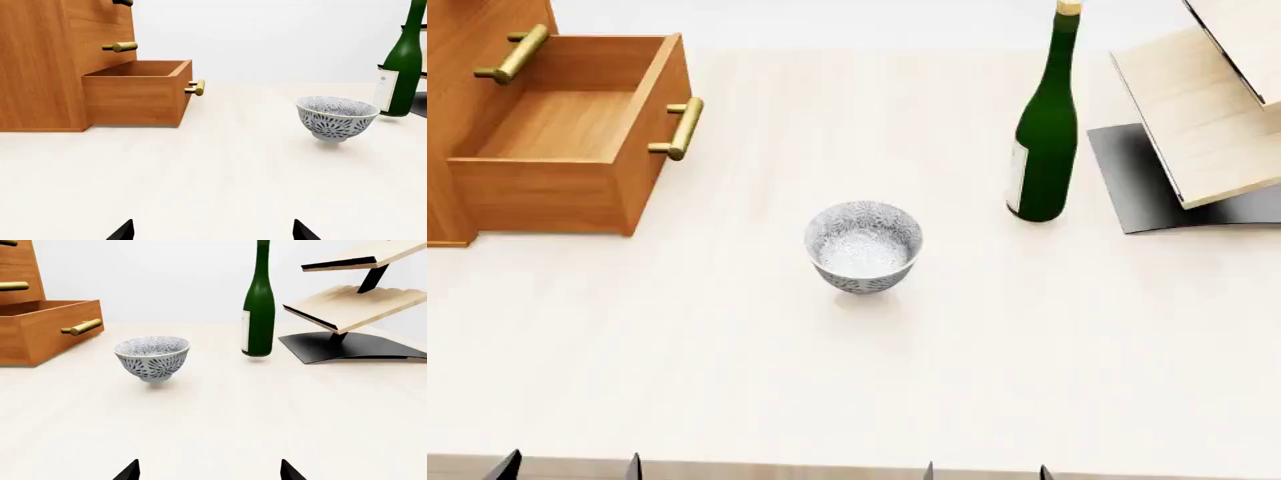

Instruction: Put the bowl on top of the cabinet.

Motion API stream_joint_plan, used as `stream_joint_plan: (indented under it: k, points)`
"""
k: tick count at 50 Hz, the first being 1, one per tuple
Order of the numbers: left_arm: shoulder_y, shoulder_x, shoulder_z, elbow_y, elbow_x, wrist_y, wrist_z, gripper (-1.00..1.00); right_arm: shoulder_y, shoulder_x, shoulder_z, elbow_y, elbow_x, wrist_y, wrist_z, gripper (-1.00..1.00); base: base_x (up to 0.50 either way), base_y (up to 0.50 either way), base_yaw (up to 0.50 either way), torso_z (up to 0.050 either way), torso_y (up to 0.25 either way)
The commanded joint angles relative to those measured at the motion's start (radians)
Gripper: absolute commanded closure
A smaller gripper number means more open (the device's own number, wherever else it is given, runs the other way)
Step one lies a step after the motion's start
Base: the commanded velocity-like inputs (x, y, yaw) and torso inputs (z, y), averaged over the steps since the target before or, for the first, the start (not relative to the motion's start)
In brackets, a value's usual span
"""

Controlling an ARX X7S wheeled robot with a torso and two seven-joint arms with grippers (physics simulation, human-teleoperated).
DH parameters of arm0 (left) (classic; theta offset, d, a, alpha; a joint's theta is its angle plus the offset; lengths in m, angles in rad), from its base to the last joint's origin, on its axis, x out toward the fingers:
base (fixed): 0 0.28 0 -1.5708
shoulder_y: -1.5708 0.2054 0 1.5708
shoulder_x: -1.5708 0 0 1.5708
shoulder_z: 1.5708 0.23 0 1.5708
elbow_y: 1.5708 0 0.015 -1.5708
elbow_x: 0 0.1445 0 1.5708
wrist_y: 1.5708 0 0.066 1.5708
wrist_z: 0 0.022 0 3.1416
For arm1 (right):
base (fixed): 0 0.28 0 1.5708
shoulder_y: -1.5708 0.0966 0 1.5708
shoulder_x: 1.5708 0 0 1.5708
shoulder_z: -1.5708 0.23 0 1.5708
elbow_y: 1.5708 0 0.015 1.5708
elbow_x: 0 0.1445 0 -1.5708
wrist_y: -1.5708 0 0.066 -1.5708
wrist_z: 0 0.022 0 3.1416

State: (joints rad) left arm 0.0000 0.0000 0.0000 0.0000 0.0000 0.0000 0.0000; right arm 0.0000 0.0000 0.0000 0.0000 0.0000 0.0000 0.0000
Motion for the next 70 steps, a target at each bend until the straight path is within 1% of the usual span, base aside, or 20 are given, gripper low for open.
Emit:
stream_joint_plan:
  k: [1, 8, 17, 19, 26, 29, 30, 33, 34, 38, 39, 42, 46, 57, 70]
  points:
    - [-0.006, -0.016, 0.018, -0.015, -0.016, -0.005, -0.018, -1.00, 0.000, 0.014, -0.019, 0.013, 0.030, -0.019, 0.010, -1.00, 0.00, 0.00, 0.00, 0.000, 0.000]
    - [-0.007, -0.037, 0.048, -0.022, -0.033, -0.004, -0.048, -1.00, 0.012, 0.036, -0.052, 0.040, 0.034, -0.016, 0.053, -1.00, 0.00, 0.00, 0.00, 0.000, 0.000]
    - [-0.009, -0.054, 0.068, -0.027, -0.050, -0.004, -0.070, -1.00, 0.003, 0.055, -0.076, 0.035, 0.058, -0.050, 0.063, -1.00, 0.00, 0.00, 0.00, 0.000, 0.000]
    - [-0.015, -0.059, 0.076, -0.031, -0.027, -0.022, -0.093, -1.00, 0.004, 0.059, -0.081, 0.036, 0.057, -0.052, 0.067, -1.00, 0.00, 0.00, 0.00, 0.000, 0.000]
    - [-0.020, -0.066, 0.074, -0.029, -0.067, -0.009, -0.094, -1.00, 0.002, 0.067, -0.089, 0.030, 0.058, -0.080, 0.089, -1.00, 0.00, 0.00, 0.00, 0.000, 0.000]
    - [-0.023, -0.074, 0.069, 0.011, -0.078, -0.022, -0.101, -1.00, 0.000, 0.075, -0.094, 0.006, 0.029, -0.085, 0.116, -1.00, 0.00, 0.00, 0.00, 0.000, 0.000]
    - [-0.024, -0.081, 0.058, 0.068, -0.096, -0.046, -0.100, -1.00, 0.001, 0.081, -0.102, -0.013, -0.013, -0.084, 0.139, -1.00, 0.07, 0.00, 0.00, 0.000, 0.000]
    - [-0.027, -0.091, 0.043, 0.146, -0.127, -0.090, -0.103, -1.00, -0.003, 0.094, -0.103, -0.083, 0.007, -0.049, 0.124, -1.00, 0.22, 0.00, 0.00, 0.000, 0.000]
    - [-0.029, -0.096, 0.041, 0.196, -0.130, -0.120, -0.111, -1.00, -0.007, 0.101, -0.100, -0.137, 0.000, -0.047, 0.131, -1.00, 0.48, 0.00, 0.00, 0.000, 0.000]
    - [-0.036, -0.112, 0.037, 0.282, -0.144, -0.185, -0.125, -1.00, -0.012, 0.115, -0.093, -0.245, 0.013, 0.014, 0.133, -1.00, 0.50, 0.00, 0.00, 0.000, 0.000]
    - [-0.037, -0.117, 0.032, 0.316, -0.150, -0.202, -0.128, -1.00, -0.014, 0.121, -0.087, -0.299, 0.021, 0.051, 0.133, -1.00, 0.50, 0.00, 0.00, 0.000, 0.000]
    - [-0.045, -0.134, 0.030, 0.392, -0.158, -0.273, -0.140, -1.00, -0.013, 0.135, -0.081, -0.377, 0.023, 0.104, 0.136, -1.00, 0.50, 0.00, 0.00, 0.000, 0.000]
    - [-0.045, -0.149, 0.024, 0.462, -0.175, -0.319, -0.145, -1.00, -0.024, 0.151, -0.080, -0.458, 0.015, 0.145, 0.140, -1.00, 0.50, 0.00, 0.00, 0.000, 0.000]
    - [-0.048, -0.164, 0.020, 0.500, -0.186, -0.331, -0.158, -1.00, -0.028, 0.170, -0.049, -0.556, 0.056, 0.188, 0.149, -1.00, 0.50, 0.00, 0.00, 0.000, 0.000]
    - [-0.049, -0.173, 0.023, 0.486, -0.193, -0.320, -0.166, -1.00, -0.039, 0.192, -0.064, -0.567, 0.060, 0.172, 0.143, -1.00, 0.50, 0.00, 0.00, 0.000, 0.000]
